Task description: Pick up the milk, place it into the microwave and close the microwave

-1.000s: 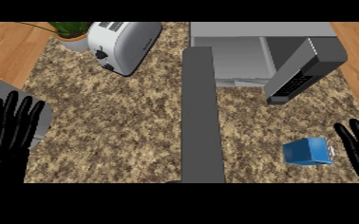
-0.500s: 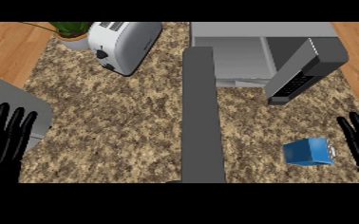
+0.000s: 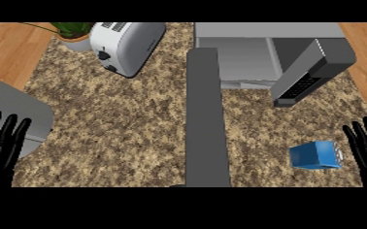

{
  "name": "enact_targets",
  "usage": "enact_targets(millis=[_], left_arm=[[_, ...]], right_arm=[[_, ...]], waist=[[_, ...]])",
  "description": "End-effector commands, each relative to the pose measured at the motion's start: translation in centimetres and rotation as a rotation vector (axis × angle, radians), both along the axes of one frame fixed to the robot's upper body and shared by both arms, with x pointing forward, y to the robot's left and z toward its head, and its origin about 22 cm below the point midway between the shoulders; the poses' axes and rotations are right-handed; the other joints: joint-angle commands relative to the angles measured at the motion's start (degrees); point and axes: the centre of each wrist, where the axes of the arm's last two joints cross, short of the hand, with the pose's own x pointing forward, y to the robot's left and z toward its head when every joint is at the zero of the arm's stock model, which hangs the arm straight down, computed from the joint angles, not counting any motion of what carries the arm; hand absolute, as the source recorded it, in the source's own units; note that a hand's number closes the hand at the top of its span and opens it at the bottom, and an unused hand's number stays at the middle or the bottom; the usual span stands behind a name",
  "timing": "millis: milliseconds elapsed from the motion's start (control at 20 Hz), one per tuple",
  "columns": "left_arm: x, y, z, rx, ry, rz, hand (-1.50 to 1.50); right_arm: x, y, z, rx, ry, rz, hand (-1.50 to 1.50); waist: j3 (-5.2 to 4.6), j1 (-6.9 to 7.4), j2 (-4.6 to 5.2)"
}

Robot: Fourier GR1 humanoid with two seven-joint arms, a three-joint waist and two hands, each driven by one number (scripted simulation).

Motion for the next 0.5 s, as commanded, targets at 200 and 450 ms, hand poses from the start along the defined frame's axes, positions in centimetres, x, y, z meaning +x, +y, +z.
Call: enact_targets(millis=[200, 450], left_arm=[[-0.2, -0.7, -1.7, 0.009, -0.01, 0.009, -1.5], [-1.9, 0.5, 0.6, 0.007, 0.002, -0.028, -1.5]], right_arm=[[-0.8, -4.1, -4.1, -0.028, 0.026, -0.025, -1.5], [-0.3, -3.3, -6.9, -0.033, 0.048, -0.013, -1.5]], waist=[[0.0, -0.01, 0.0], [0.0, 0.17, -0.01]])
